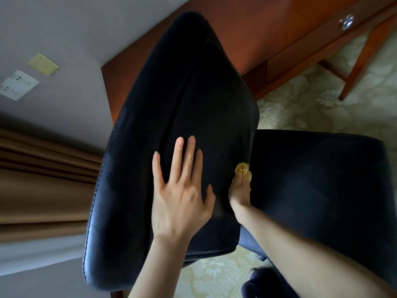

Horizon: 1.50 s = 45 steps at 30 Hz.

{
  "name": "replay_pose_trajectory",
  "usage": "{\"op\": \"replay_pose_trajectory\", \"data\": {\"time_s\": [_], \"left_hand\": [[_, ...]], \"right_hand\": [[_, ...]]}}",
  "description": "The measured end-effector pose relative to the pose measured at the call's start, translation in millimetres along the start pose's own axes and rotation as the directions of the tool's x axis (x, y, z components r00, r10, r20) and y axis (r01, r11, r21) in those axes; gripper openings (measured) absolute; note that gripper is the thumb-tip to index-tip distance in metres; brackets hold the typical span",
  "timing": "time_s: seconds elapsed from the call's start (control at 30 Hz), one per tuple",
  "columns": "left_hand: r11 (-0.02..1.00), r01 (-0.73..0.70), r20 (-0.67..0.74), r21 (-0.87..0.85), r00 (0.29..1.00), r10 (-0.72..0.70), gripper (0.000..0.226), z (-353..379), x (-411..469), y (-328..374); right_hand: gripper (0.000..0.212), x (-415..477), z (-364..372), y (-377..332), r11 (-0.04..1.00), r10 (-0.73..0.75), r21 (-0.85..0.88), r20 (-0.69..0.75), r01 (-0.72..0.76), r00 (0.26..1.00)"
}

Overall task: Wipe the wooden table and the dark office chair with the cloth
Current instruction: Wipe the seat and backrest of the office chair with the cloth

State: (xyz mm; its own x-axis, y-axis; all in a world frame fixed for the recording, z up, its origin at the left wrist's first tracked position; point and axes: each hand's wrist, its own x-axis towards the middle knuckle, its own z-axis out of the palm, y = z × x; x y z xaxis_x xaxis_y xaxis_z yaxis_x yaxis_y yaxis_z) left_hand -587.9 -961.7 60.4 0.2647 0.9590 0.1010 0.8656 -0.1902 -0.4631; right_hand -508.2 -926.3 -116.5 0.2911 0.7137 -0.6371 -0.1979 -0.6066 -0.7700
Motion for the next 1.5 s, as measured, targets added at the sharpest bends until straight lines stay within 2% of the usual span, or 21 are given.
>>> {"op": "replay_pose_trajectory", "data": {"time_s": [0.07,0.13,0.23,0.43,0.57,0.7,0.9,1.03,1.17,1.23,1.3,1.4,1.5], "left_hand": [[0.997,0.040,-0.038,-0.066,0.998,-0.042,0.059,-4,2,2],[0.988,0.068,-0.096,-0.137,0.992,-0.082,0.050,-8,10,4],[0.986,0.052,-0.128,-0.156,0.989,-0.072,0.041,-12,34,6],[0.997,-0.041,-0.061,-0.059,0.997,0.037,0.048,-11,98,-4],[0.995,-0.099,-0.077,0.026,0.992,0.101,0.048,-10,128,-13],[0.992,-0.110,-0.084,0.070,0.990,0.115,0.051,-6,141,-13],[0.992,-0.101,-0.047,0.077,0.993,0.105,0.059,2,147,-14],[0.991,-0.103,-0.025,0.080,0.994,0.105,0.062,3,148,-14],[0.988,-0.102,-0.015,0.116,0.994,0.105,0.064,5,146,-16],[0.986,-0.107,-0.010,0.127,0.994,0.110,0.064,5,145,-16],[0.986,-0.104,-0.008,0.128,0.994,0.106,0.064,6,143,-17],[0.987,-0.102,-0.005,0.121,0.995,0.104,0.065,5,143,-17],[0.987,-0.108,0.010,0.118,0.994,0.107,0.065,5,143,-16]], "right_hand": [[0.046,-21,0,6,0.998,-0.056,-0.024,-0.021,0.056,0.998],[0.048,-41,2,10,0.992,-0.121,-0.022,0.017,0.121,0.993],[0.051,-56,4,-4,0.973,-0.212,-0.079,0.061,0.216,0.975],[0.058,-56,8,-41,0.856,-0.478,-0.136,0.164,0.499,0.863],[0.058,-25,13,-75,0.748,-0.609,-0.167,0.210,0.642,0.765],[0.053,18,24,-126,0.703,-0.645,-0.185,0.241,0.687,0.725],[0.051,82,38,-203,0.679,-0.712,-0.156,0.098,0.718,0.695],[0.048,124,37,-212,0.718,-0.686,-0.117,0.051,0.687,0.726],[0.046,160,26,-187,0.861,-0.499,-0.103,0.013,0.498,0.866],[0.046,168,17,-160,0.916,-0.401,-0.029,0.000,0.401,0.916],[0.046,163,11,-126,0.954,-0.297,0.041,-0.014,0.297,0.955],[0.049,135,6,-70,0.993,-0.108,0.043,0.004,0.108,0.994],[0.045,93,3,-28,0.994,-0.076,0.076,0.037,0.073,0.996]]}}
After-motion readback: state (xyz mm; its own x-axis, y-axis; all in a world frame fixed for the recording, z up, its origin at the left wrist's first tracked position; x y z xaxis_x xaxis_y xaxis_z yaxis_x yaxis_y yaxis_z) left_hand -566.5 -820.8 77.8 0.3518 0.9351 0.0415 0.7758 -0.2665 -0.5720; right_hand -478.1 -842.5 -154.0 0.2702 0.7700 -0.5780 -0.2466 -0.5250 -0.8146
